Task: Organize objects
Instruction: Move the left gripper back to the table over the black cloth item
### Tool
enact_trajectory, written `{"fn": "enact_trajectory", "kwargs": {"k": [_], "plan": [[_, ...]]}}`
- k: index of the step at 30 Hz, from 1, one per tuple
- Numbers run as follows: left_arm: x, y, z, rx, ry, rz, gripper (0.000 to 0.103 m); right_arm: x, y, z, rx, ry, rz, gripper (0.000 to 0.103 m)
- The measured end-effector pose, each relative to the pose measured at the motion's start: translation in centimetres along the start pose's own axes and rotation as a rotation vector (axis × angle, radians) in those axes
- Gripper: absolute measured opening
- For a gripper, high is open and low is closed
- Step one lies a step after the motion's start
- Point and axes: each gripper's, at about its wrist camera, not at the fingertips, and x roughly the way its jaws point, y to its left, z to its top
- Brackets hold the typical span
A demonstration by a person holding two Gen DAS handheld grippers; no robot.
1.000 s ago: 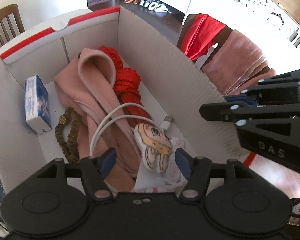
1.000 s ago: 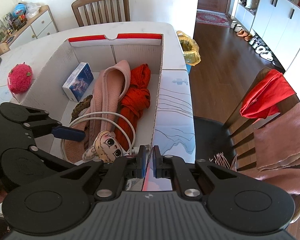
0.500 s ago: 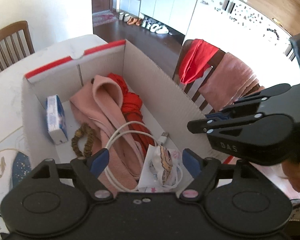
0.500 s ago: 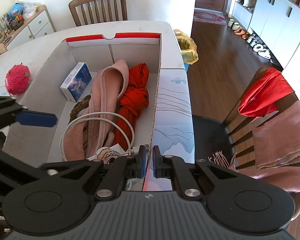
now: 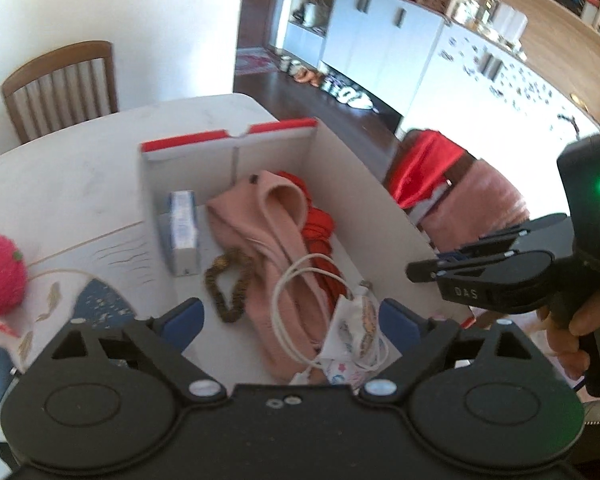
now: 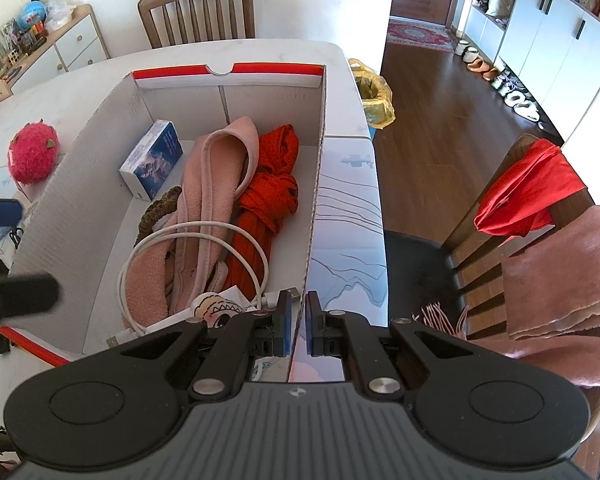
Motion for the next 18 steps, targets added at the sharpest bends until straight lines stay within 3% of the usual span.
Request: {"fn": "enact_trajectory", "kwargs": {"k": [11,18], "plan": [[-3.5,4.7,-1.7,-0.142,-0.087,0.096,0.101,0.3,0.3,-0.2,-0.011,0.013,-0.009,0.006],[-5.3,8.2,-4.0,-0.185,-0.129,0.262,0.102,0.4,0.6,-0.2,-0.023,0.022,-0.02,0.006]]}}
